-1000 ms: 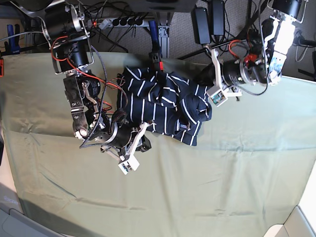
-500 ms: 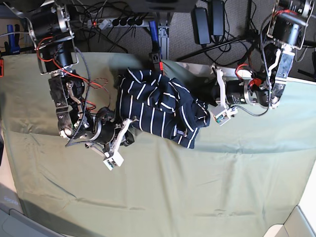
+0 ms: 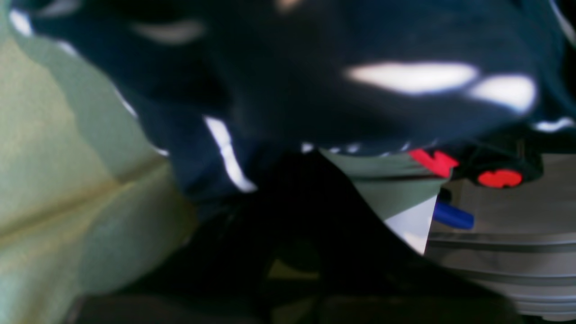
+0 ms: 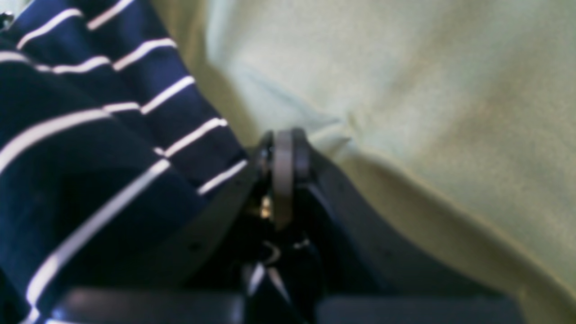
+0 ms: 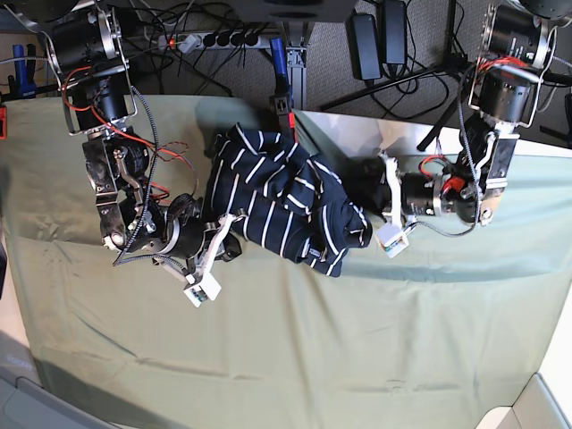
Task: Fold the T-shirt properly
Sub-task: 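Grasp the bundle's sides with both grippers and fold it over, then tuck the bundle's loose end under with the right gripper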
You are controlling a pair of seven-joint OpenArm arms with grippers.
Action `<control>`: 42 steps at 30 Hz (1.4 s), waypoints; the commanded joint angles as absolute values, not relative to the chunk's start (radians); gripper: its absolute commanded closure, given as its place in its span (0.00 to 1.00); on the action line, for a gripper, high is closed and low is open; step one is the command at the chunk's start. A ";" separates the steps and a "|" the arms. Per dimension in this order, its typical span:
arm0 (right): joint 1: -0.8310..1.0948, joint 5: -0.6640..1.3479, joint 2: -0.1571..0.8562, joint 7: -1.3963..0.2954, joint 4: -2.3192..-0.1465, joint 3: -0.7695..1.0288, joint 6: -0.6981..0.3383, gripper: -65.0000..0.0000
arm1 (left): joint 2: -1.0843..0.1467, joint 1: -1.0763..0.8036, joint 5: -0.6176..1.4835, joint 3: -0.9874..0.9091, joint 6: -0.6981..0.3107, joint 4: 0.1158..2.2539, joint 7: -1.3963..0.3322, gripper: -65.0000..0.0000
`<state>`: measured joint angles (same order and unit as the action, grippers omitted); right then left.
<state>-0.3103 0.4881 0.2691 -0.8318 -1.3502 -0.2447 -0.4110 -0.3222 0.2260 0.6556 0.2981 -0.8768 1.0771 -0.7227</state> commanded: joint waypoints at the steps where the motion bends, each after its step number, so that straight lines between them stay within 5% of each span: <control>1: -0.335 0.498 0.278 -0.813 -1.369 -0.240 -0.476 1.00 | -0.307 0.326 0.480 0.266 -0.698 1.054 -0.631 1.00; 28: -0.307 0.588 0.316 -0.875 -1.434 -0.233 -0.476 1.00 | -0.205 0.430 0.463 0.266 -0.698 0.987 -0.651 1.00; 42: -0.122 0.636 0.291 -0.875 -1.566 -0.233 -0.476 1.00 | -0.192 0.430 0.471 0.266 -0.698 0.987 -0.654 1.00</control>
<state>-0.1062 0.6140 0.2882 -0.8898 -1.5467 -0.2394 -0.4110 -0.1936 0.4015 0.4541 0.2687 -0.6987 0.9730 -0.6655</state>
